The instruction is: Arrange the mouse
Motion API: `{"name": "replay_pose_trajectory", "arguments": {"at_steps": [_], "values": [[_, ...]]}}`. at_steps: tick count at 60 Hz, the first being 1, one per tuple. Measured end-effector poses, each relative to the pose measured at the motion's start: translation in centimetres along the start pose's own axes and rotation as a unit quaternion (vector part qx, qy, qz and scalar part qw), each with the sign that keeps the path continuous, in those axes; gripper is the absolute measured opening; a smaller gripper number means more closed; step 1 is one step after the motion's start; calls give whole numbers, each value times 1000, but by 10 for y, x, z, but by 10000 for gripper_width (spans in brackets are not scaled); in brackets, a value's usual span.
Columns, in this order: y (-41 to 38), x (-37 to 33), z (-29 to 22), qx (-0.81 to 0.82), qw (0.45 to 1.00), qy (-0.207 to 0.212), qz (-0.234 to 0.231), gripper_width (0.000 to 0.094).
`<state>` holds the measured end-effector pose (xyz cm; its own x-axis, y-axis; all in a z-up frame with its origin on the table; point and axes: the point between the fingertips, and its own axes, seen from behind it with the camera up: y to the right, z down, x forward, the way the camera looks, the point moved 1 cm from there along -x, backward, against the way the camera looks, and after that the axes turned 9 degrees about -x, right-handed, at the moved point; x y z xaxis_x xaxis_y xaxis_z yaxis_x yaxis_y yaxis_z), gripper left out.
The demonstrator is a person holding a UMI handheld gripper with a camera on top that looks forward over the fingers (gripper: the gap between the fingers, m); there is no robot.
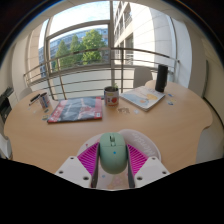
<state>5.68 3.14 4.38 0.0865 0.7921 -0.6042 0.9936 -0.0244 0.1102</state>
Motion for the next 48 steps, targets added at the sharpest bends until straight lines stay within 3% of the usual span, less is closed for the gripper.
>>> {"name": "replay_pose_trajectory", "arguments": {"at_steps": [7, 9, 13, 16, 21, 24, 35, 48], "values": [[6, 7, 28, 8, 999, -47, -13, 470], [2, 16, 50, 9, 998, -52, -18, 497], [5, 13, 47, -1, 999, -46, -16, 534], [6, 7, 44, -5, 999, -48, -15, 627], [1, -13, 29, -1, 999, -36, -22, 864], [1, -29, 19, -4, 1000, -22, -18, 827], [-10, -129, -9, -20, 1000, 10, -4, 847], [-33, -246, 10, -37, 999, 23, 15, 847]]}}
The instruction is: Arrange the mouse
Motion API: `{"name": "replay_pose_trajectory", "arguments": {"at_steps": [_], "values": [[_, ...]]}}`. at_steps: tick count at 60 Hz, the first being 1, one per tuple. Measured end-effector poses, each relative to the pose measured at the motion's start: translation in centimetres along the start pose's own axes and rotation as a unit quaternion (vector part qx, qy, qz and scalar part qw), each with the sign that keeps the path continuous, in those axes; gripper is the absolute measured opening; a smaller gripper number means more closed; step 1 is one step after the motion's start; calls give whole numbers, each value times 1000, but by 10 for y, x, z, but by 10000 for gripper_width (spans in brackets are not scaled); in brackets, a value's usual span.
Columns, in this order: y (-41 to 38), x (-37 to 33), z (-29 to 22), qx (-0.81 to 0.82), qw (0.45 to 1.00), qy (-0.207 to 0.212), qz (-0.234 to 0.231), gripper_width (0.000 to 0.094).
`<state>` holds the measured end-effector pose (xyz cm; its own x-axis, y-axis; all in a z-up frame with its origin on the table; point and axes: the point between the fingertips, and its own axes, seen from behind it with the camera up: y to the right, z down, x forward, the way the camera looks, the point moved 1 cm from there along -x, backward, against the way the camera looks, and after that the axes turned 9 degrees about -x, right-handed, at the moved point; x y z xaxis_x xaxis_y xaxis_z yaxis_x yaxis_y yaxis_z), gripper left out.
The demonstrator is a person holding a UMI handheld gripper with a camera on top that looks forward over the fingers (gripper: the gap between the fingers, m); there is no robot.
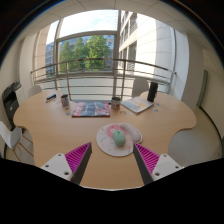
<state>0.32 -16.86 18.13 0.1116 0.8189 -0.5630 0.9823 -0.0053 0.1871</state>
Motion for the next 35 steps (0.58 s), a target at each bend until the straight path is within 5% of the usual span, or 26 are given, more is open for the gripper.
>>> {"name": "replay_pose_trajectory", "arguments": {"at_steps": [35], "values": [[-10, -107, 32, -13, 1000, 13, 21, 848]]}}
